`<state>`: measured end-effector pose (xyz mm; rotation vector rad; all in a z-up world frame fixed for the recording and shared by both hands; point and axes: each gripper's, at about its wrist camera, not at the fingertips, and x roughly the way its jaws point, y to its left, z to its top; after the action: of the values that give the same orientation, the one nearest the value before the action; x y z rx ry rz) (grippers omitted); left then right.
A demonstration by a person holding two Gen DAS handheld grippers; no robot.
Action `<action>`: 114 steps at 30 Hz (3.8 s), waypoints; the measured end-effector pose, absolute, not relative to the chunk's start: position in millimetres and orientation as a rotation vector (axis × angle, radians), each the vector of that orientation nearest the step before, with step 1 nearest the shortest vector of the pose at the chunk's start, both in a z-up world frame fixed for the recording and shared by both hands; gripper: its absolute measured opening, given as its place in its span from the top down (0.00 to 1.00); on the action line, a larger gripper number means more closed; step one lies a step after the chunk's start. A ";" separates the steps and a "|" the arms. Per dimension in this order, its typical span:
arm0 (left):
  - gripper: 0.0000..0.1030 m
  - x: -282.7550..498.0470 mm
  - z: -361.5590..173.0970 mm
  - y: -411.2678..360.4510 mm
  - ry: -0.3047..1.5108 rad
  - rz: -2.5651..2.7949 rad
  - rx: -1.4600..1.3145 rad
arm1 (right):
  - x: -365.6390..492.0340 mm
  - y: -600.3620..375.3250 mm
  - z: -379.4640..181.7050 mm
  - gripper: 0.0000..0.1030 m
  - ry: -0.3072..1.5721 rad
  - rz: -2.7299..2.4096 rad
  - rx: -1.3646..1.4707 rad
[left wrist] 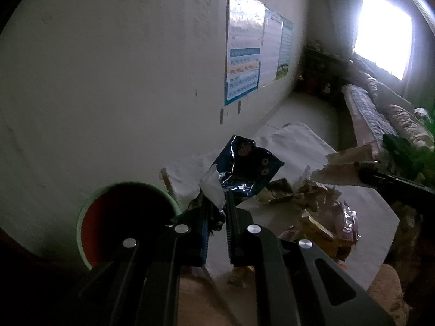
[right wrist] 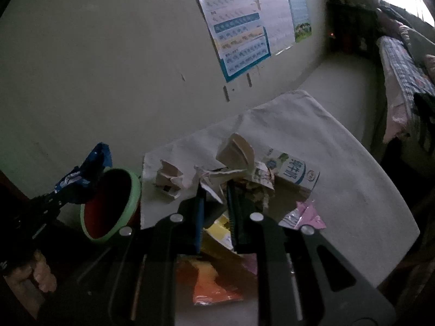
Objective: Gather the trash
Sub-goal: 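Grasp crumpled white paper with the right tool while the left tool holds the blue bag, then carry both held items over the green bin and open both tools, then move both tools back above the remaining trash pile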
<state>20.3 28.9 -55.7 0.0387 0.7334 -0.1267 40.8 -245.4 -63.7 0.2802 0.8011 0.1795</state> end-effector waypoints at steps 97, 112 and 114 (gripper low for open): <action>0.31 24.7 -15.7 48.4 0.636 0.075 0.076 | 30.2 -168.0 -84.0 0.43 0.874 0.246 0.171; 0.31 -0.6 6.5 -31.5 0.591 -0.060 0.141 | -2.4 -250.6 -93.5 0.39 0.836 0.085 0.268; 0.31 -5.2 7.6 -32.6 0.588 -0.061 0.145 | -3.5 -254.5 -95.2 0.39 0.836 0.082 0.279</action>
<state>-5.2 -32.6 7.6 0.1446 0.5877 -0.0607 -3.5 -254.5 -95.2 0.2795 0.8361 0.0822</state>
